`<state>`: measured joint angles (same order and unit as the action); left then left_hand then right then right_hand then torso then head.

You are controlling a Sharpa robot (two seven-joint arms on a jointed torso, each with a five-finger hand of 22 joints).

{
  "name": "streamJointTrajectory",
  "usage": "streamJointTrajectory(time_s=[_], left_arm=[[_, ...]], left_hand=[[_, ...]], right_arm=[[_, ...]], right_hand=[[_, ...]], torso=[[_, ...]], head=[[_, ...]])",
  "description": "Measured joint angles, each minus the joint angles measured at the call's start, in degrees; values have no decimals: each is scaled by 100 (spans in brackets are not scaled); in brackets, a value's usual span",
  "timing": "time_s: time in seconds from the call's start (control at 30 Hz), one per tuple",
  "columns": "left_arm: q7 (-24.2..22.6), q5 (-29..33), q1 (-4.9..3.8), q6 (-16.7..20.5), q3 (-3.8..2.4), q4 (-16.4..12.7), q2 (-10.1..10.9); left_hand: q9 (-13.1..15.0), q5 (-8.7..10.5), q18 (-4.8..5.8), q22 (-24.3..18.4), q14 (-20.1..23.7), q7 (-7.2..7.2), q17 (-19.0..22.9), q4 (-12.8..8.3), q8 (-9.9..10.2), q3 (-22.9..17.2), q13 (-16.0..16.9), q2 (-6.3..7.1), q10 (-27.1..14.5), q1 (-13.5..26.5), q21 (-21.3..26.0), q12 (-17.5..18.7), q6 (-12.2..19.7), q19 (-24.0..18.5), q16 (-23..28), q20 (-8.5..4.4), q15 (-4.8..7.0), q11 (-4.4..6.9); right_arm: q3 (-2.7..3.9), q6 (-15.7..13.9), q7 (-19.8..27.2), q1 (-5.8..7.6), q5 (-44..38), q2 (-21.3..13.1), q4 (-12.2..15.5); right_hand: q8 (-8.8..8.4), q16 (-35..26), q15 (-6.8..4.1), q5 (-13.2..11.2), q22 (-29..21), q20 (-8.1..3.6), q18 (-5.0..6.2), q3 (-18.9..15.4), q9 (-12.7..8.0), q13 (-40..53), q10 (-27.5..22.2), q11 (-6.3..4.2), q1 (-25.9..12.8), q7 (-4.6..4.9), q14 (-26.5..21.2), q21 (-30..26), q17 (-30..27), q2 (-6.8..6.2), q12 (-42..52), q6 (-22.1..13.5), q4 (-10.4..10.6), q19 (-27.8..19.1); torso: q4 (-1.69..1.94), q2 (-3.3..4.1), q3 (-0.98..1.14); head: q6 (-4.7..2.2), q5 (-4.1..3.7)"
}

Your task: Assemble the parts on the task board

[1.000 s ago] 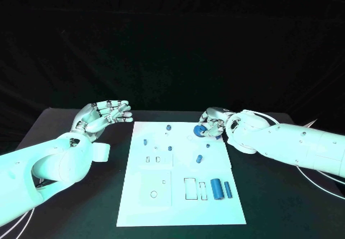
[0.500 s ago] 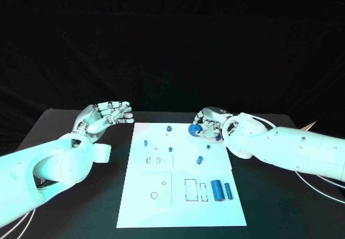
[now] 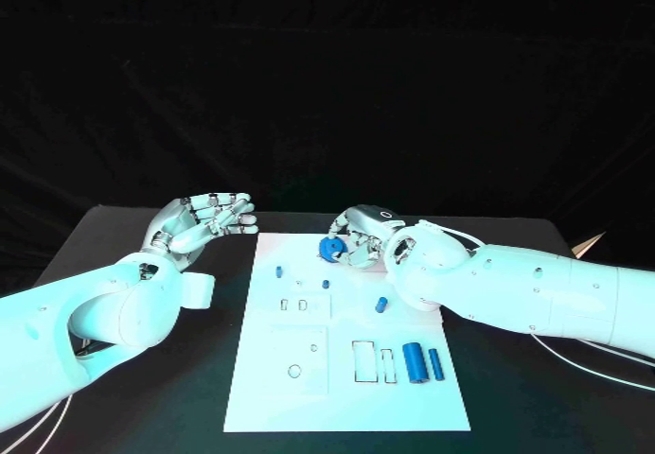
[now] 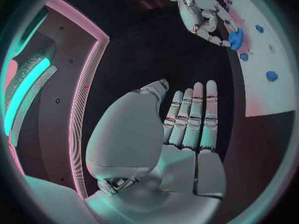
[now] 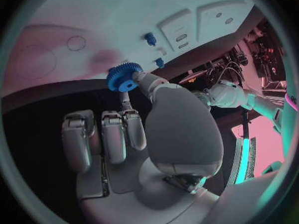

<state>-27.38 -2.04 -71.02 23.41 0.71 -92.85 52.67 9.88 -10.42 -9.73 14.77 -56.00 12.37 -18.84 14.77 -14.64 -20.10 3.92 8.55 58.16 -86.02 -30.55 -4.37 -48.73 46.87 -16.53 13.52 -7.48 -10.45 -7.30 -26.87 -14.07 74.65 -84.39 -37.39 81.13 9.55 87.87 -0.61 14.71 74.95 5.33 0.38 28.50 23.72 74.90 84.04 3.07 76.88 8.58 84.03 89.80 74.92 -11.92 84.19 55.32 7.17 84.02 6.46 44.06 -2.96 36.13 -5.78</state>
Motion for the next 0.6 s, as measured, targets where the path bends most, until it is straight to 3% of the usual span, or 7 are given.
streamJointTrajectory(time_s=[0.6], left_arm=[[4,1,0,-9,0,10,-27]], left_hand=[[-1,0,0,-1,0,0,1,0,0,0,0,0,0,0,0,0,0,0,0,0,0,0]], right_arm=[[-8,-45,-182,-168,-282,546,-437]], right_hand=[[0,0,0,-45,-1,0,0,31,0,4,0,0,-20,2,0,-1,0,-7,0,19,0,0]], torso=[[-3,8,4]], head=[[25,31]])
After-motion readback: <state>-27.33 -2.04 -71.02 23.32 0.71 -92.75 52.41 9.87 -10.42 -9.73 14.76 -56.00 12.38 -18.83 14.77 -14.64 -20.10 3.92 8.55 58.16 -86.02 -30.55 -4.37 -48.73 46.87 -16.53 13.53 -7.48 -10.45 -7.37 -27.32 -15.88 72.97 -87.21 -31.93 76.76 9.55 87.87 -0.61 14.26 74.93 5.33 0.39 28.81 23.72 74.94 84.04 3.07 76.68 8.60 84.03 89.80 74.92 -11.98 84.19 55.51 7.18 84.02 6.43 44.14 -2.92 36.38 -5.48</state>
